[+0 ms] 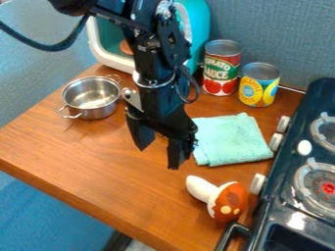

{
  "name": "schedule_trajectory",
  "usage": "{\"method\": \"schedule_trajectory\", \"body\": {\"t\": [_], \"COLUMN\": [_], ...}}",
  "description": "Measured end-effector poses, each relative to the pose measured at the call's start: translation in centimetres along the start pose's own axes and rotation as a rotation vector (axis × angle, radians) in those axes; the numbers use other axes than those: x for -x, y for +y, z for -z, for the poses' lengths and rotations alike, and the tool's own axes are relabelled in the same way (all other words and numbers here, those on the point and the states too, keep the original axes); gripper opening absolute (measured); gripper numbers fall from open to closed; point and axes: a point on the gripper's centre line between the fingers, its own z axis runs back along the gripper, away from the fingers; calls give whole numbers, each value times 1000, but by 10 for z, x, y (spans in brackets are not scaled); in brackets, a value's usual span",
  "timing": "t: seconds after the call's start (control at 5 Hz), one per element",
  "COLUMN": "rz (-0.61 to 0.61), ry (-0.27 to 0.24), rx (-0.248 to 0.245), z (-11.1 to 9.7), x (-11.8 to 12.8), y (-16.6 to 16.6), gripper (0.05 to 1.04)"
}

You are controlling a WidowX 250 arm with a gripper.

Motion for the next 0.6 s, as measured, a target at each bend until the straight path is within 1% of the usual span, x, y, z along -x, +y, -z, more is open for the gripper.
{"method": "schedule_trajectory", "body": {"t": [0.2,0.4,0.6], "rz": [7,124,223], "ry": [21,-74,-126], "rx": [1,-5,44], "z": [8,17,15], "x": [4,3,-1], "y": [0,0,-2], "gripper": [1000,1000,1000]}}
